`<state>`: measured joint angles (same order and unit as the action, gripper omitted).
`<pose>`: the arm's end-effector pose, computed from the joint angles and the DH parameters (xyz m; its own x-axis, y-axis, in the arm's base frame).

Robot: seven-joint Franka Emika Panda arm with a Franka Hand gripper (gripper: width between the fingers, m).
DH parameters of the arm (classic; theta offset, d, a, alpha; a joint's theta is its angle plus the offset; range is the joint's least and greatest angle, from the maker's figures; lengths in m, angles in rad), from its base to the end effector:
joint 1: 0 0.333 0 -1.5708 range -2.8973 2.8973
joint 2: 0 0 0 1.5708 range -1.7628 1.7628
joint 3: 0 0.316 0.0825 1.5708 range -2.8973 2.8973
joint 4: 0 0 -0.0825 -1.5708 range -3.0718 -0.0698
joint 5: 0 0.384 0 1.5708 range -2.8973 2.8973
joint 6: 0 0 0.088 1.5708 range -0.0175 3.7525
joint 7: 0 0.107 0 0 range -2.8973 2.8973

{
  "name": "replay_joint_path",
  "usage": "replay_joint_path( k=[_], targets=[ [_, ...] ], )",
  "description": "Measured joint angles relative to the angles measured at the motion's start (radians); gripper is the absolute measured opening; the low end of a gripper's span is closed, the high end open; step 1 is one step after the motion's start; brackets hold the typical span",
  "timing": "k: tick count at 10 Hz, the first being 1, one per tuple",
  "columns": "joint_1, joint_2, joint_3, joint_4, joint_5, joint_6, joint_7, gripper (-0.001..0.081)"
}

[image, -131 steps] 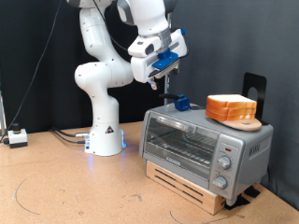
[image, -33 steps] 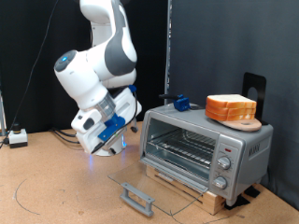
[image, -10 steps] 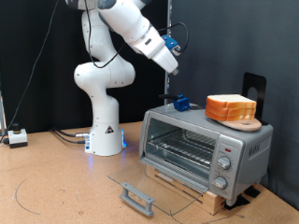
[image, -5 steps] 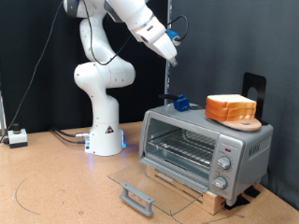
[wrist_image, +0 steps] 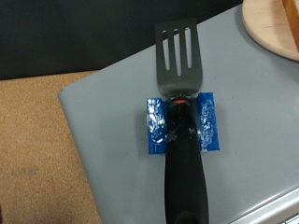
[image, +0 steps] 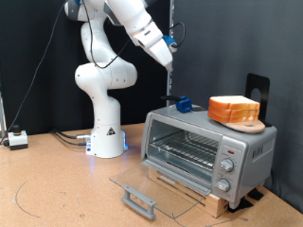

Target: Make a piece of toast with the oven

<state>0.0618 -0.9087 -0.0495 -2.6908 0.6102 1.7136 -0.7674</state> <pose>0.2767 0.0558 0.4980 0.7818 0.5221 0.3408 0.6215 -0.6085 -0.4934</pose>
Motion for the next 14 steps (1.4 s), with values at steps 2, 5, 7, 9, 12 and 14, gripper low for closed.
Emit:
replay_joint_path(
  k=[2, 5, 7, 9, 12, 14],
  targets=[
    [0.004, 0.015, 0.011, -0.005, 0.000, 0.008, -0.030, 0.0809],
    [0.009, 0.019, 0.016, -0.011, 0.010, 0.025, -0.033, 0.0809],
    [0.015, -0.010, 0.068, -0.057, 0.019, 0.114, -0.038, 0.0809],
    [0.028, -0.041, 0.134, -0.116, 0.025, 0.168, -0.039, 0.0809],
    [0.045, -0.031, 0.229, -0.159, 0.067, 0.269, -0.038, 0.0809],
    [0.050, 0.010, 0.275, -0.162, 0.093, 0.305, -0.039, 0.0809]
  ],
)
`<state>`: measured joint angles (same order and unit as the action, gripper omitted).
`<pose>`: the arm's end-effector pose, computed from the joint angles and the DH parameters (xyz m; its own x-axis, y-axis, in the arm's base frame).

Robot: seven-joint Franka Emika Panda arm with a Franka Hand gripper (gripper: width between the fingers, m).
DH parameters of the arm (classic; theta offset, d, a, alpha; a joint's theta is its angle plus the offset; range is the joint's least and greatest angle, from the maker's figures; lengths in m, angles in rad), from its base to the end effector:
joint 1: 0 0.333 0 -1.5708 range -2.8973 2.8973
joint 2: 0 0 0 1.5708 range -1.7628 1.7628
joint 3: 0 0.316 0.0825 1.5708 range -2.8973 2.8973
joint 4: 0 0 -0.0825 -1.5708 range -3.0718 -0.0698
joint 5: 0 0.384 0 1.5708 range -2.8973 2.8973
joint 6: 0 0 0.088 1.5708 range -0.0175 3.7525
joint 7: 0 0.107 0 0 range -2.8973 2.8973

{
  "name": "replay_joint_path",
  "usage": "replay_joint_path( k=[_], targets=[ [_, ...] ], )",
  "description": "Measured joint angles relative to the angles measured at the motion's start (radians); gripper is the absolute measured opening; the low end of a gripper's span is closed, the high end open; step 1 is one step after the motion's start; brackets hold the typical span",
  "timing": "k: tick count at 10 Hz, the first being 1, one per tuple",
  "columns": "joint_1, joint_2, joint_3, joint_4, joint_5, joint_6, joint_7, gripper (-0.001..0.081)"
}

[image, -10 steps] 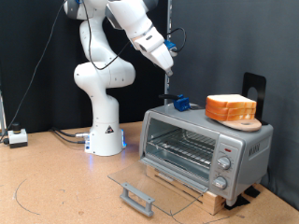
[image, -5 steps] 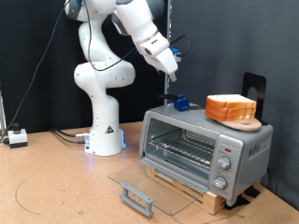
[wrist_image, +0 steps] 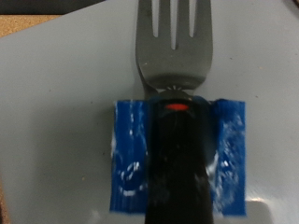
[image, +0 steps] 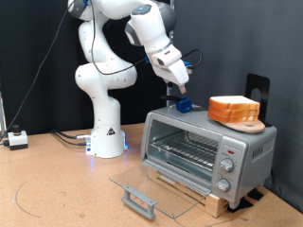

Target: Make a piece of toast with the oven

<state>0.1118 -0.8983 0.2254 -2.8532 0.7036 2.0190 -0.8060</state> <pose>0.2691 0.1266 0.4269 0.7117 0.6190 0.3321 0.7022 -0.6410 -0.3100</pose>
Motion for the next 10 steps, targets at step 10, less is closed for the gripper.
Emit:
replay_joint_path(
  k=[10],
  targets=[
    [0.006, 0.161, 0.130, -0.007, 0.108, 0.133, -0.071, 0.0809]
  ],
)
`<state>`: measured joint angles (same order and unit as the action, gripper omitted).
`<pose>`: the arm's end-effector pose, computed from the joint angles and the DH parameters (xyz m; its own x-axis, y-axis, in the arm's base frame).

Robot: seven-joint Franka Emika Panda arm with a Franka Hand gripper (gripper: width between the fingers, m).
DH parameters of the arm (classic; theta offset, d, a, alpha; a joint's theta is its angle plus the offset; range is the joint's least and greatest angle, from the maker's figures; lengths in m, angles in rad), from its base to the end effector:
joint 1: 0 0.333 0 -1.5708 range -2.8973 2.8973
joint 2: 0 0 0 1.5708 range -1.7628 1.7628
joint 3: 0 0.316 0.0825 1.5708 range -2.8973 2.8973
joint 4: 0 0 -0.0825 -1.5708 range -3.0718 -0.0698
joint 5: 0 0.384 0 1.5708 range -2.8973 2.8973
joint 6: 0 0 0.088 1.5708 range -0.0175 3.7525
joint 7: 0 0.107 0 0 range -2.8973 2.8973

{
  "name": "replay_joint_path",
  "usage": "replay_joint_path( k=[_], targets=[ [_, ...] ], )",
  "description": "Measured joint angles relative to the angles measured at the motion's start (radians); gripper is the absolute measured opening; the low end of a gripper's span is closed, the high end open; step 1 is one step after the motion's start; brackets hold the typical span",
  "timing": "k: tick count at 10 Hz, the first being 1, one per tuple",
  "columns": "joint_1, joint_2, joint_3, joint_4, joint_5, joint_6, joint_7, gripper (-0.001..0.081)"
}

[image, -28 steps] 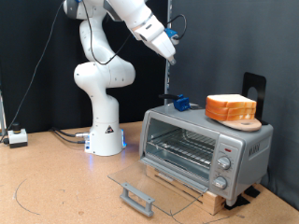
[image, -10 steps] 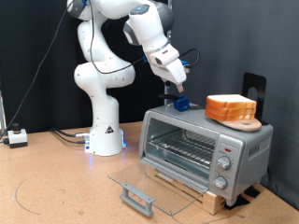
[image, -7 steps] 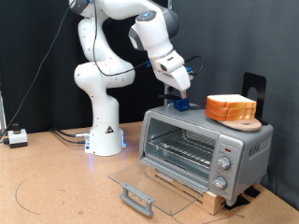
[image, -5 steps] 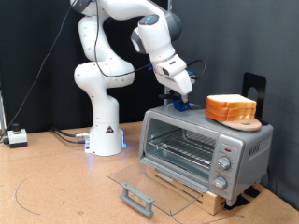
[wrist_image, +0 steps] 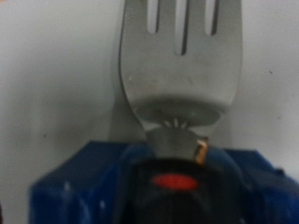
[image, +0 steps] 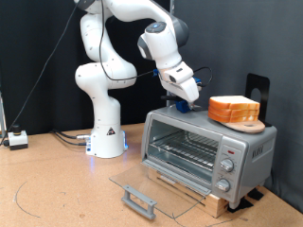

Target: Make a piece of toast with the oven

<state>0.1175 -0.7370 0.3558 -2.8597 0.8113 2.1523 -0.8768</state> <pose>0.2795 0.1587 0.3792 0.6881 0.6618 0.2976 0.7253 -0.6147 -0.3099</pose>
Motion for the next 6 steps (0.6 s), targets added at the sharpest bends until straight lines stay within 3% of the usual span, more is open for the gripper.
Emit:
replay_joint_path(
  k=[4, 5, 6],
  targets=[
    [0.000, 0.009, 0.028, 0.000, 0.025, 0.020, -0.001, 0.0782],
    [0.000, 0.009, 0.029, 0.000, 0.025, 0.020, -0.001, 0.0600],
    [0.000, 0.009, 0.029, 0.000, 0.025, 0.020, -0.001, 0.0600]
  ],
)
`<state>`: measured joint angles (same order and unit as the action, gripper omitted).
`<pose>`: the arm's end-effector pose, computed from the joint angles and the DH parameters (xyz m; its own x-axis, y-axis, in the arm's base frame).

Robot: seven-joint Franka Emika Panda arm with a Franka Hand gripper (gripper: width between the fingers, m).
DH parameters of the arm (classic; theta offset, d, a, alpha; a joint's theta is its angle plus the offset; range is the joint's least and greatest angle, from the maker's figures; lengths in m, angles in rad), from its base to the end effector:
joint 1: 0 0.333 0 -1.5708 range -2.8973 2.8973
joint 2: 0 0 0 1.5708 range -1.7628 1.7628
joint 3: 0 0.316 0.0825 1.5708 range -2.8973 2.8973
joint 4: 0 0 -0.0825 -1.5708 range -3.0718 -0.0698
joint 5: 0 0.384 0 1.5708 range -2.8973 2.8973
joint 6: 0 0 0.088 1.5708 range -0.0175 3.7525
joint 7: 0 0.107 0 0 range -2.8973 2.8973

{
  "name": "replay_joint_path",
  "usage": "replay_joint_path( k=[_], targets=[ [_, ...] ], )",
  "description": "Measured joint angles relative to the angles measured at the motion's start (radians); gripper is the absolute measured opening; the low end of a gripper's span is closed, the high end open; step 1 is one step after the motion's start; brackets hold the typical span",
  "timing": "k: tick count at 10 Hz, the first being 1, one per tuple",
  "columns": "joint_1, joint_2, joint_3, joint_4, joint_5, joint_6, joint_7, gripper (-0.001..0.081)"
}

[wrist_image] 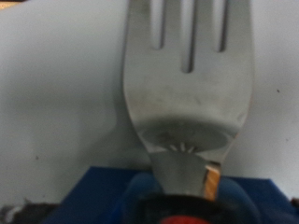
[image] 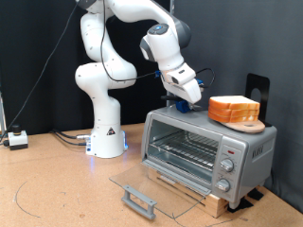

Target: Make a piece of toast with the oven

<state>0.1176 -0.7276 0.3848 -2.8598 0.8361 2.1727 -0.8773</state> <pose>0.2786 0.1656 0.3758 0.6861 0.6622 0.3012 0.7273 -0.6152 -0.3043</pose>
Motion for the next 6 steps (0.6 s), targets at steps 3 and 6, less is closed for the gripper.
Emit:
replay_joint_path(
  k=[3, 6],
  targets=[
    [0.000, 0.000, 0.000, 0.000, 0.000, 0.005, 0.003, 0.0466],
    [0.000, 0.000, 0.000, 0.000, 0.000, 0.017, 0.003, 0.0466]
  ],
)
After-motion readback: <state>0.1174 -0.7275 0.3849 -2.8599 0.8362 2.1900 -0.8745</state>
